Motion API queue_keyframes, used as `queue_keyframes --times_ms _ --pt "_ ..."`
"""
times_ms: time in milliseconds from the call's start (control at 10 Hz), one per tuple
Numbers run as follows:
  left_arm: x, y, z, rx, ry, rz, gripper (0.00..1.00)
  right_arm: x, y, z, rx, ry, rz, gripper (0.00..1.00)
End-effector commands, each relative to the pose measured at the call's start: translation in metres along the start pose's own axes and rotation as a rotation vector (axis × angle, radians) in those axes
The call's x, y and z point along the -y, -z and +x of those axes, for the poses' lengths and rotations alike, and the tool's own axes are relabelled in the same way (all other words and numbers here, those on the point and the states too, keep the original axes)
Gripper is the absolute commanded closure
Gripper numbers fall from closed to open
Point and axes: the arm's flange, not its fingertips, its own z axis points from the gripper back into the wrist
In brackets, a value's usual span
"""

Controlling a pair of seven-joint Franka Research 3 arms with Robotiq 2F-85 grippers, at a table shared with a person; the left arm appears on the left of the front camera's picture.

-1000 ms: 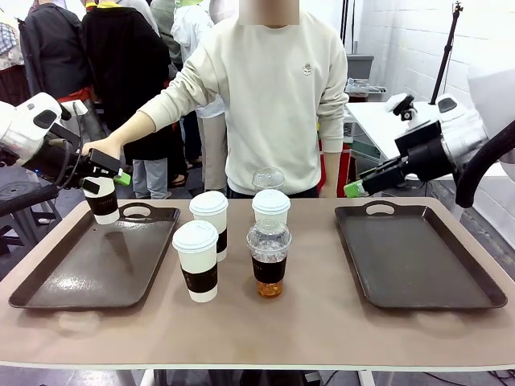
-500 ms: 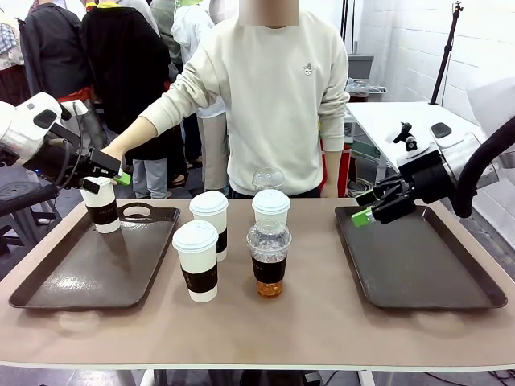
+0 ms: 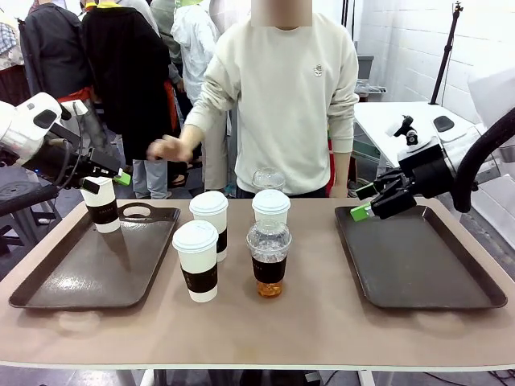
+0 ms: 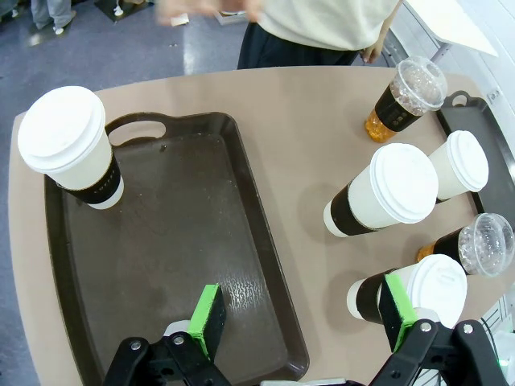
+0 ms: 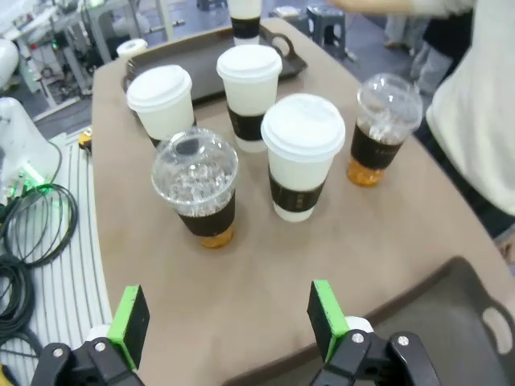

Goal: Distribute the coffee onto the tray.
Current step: Pick up one iced Americano and place it on the right Handle tray.

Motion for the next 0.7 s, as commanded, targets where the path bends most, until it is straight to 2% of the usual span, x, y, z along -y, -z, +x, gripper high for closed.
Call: queue_keyframes --times_ms 0,300,500,600 --pt "-0.001 0.0 0.0 0.005 -0.008 0.0 0.0 0.009 0.021 -0.014 0.102 -0.154 0.033 0.0" --pt "-0.001 0.0 0.0 0.005 -0.008 0.0 0.0 0.016 0.052 -0.031 0.156 -0.306 0.047 0.0" --pt "-0.001 0.0 0.0 0.005 -0.008 0.0 0.0 0.02 0.063 -0.039 0.171 -0.32 0.025 0.0" --pt "-0.001 0.0 0.0 0.005 -0.008 0.0 0.0 0.021 0.069 -0.044 0.177 -0.342 0.067 0.0"
